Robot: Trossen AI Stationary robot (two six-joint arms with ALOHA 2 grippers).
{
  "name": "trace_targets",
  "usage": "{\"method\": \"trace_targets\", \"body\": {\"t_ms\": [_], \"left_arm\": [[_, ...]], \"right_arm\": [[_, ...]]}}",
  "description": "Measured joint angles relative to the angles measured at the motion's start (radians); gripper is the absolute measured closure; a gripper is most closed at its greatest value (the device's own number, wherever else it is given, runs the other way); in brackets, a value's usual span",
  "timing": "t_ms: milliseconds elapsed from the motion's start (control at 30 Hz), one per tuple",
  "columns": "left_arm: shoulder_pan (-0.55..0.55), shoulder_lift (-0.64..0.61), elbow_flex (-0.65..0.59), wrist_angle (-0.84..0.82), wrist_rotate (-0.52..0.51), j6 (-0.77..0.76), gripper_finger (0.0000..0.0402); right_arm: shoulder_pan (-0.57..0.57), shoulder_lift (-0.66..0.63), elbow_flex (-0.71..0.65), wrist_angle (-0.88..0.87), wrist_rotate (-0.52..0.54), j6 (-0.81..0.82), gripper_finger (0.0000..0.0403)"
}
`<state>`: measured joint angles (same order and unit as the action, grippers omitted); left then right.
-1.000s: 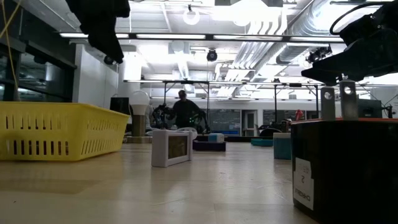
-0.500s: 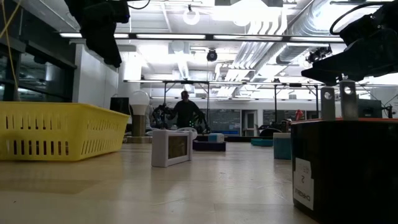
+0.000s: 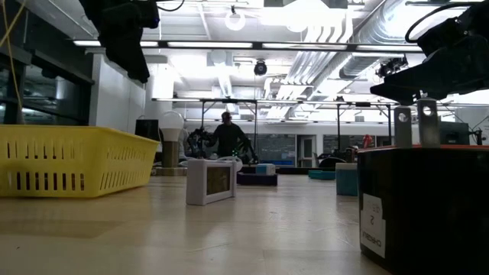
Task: Pick & Place Office items
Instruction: Put the black charger adapter into the yellow bin
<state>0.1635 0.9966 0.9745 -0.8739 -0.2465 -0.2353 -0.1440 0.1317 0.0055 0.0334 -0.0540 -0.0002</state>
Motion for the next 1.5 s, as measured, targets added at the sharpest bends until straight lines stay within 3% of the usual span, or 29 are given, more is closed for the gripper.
{"method": "trace_targets", "body": {"t_ms": [633, 867, 1100, 1500], "left_arm": [[0.000, 0.000, 0.000, 0.001, 0.000, 0.000, 0.0217], [0.000, 0.000, 0.000, 0.013, 0.000, 0.000, 0.0217], [0.000, 0.000, 0.000, 0.017, 0.000, 0.000, 0.0217], [0.000, 0.000, 0.000, 0.017, 0.000, 0.000, 0.0217]], "right_arm": [[0.000, 0.000, 0.000, 0.000, -0.001, 0.008, 0.0155], [0.000, 0.000, 0.000, 0.004, -0.001, 0.233, 0.0155], [0.000, 0.000, 0.000, 0.064, 0.006, 0.261, 0.0155], [0.000, 0.000, 0.000, 0.071, 0.147, 0.324, 0.0155]]}}
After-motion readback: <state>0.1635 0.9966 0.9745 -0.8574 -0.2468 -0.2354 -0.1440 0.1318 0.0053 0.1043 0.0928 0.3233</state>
